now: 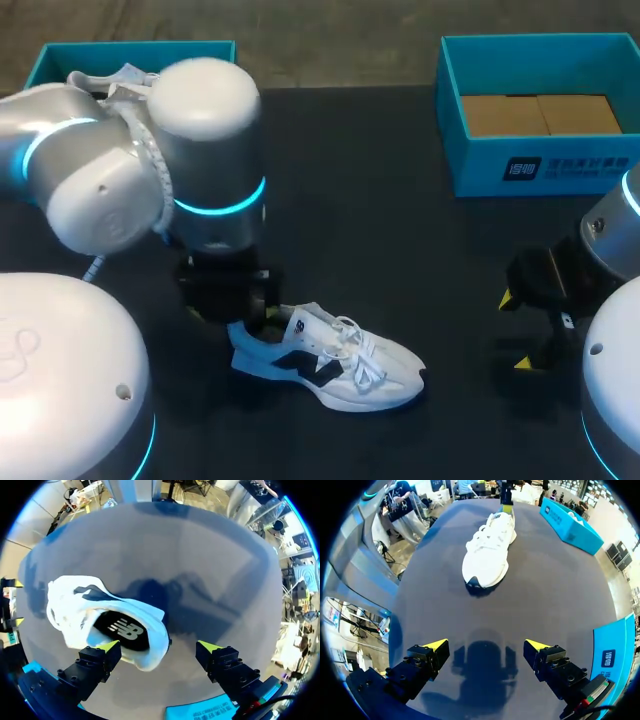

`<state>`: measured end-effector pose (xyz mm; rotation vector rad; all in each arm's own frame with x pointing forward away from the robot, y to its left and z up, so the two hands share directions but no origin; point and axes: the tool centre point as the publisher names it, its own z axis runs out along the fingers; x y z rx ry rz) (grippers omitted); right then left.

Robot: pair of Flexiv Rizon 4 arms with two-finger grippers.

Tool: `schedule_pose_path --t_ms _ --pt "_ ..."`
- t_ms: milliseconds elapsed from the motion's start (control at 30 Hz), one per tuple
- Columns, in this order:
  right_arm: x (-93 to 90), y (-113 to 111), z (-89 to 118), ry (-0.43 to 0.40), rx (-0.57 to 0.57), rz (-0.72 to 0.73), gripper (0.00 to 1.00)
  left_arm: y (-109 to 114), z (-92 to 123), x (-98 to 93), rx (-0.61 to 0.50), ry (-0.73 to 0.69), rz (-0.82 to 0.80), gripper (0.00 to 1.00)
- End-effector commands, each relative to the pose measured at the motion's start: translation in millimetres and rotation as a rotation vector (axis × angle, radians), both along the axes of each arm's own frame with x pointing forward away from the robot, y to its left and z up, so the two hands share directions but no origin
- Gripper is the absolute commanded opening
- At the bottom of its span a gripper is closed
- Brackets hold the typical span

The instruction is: Take the shoe out of the shoebox, open the shoe tongue, remove and reinsert the insole, then place the shoe into the shoebox

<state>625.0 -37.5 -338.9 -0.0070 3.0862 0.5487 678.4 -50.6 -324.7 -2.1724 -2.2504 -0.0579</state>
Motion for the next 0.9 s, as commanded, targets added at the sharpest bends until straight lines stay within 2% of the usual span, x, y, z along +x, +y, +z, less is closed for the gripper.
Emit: schedule_pose_path --t_ms 33,400,900 --pt "-2.0 0.7 0.0 -0.003 -0.005 -0.002 1.00 16.2 40.2 -6.7 -0.030 0.001 0.019 1.00" --pt "-2.0 0.7 0.0 -0.003 -0.005 -0.002 1.00 30.5 89.5 -11.0 -0.069 0.049 0.147 1.00" --pt "-2.0 0.7 0.0 -0.003 -0.005 -0.002 1.00 63.8 122.7 -0.4 -0.105 0.168 0.338 1.00"
